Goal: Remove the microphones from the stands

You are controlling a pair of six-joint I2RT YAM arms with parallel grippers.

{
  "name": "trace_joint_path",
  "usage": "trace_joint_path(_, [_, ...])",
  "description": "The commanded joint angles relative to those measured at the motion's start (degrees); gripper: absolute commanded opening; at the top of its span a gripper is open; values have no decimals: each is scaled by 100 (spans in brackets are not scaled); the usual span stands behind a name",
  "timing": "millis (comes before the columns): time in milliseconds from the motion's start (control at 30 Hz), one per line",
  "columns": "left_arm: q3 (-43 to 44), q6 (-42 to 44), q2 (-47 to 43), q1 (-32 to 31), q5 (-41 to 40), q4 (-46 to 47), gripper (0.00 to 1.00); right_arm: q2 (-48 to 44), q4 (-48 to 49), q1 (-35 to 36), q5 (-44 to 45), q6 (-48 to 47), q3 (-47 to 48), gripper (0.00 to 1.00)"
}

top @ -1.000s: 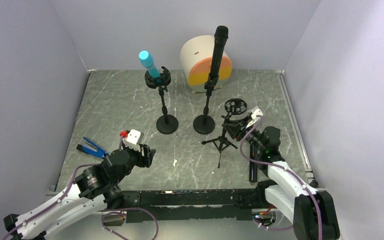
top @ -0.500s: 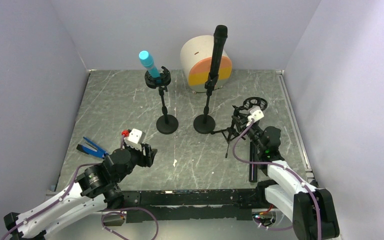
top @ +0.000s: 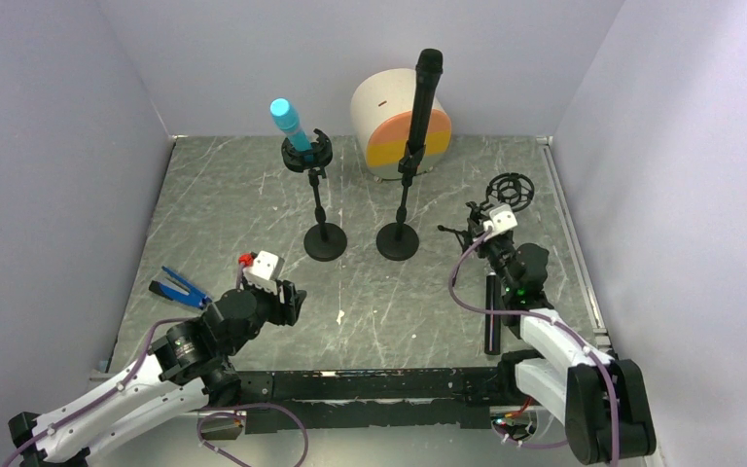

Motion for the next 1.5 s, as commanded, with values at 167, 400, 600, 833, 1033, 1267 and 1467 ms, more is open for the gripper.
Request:
trace_joint_path(167, [37, 38, 20, 14, -26, 267, 66, 357, 782, -28, 393, 338, 104, 26])
trace_joint_path(400, [117, 132, 145, 13, 60, 385, 66, -2, -25, -28, 482, 575, 301, 74])
trace_joint_path(600, [168, 169, 239, 14, 175, 470, 67, -787, -1037, -28, 915, 1393, 428, 83])
trace_joint_path(833, [141, 355, 179, 14, 283, 873, 68, -2079, -2263, -24, 1779, 3005, 369, 85])
trace_joint_path(1033, [406, 236, 322, 14, 90, 692, 84, -2619, -4763, -28, 3054, 4074, 1750, 96])
trace_joint_path(1267, [831, 501, 671, 14, 130, 537, 94, -1551, -6951, -45, 3481, 4191, 3824, 99])
trace_joint_path(1467, [1196, 648, 1146, 14, -121, 222, 95, -281, -8045, -135, 2696, 4599, 5123, 99])
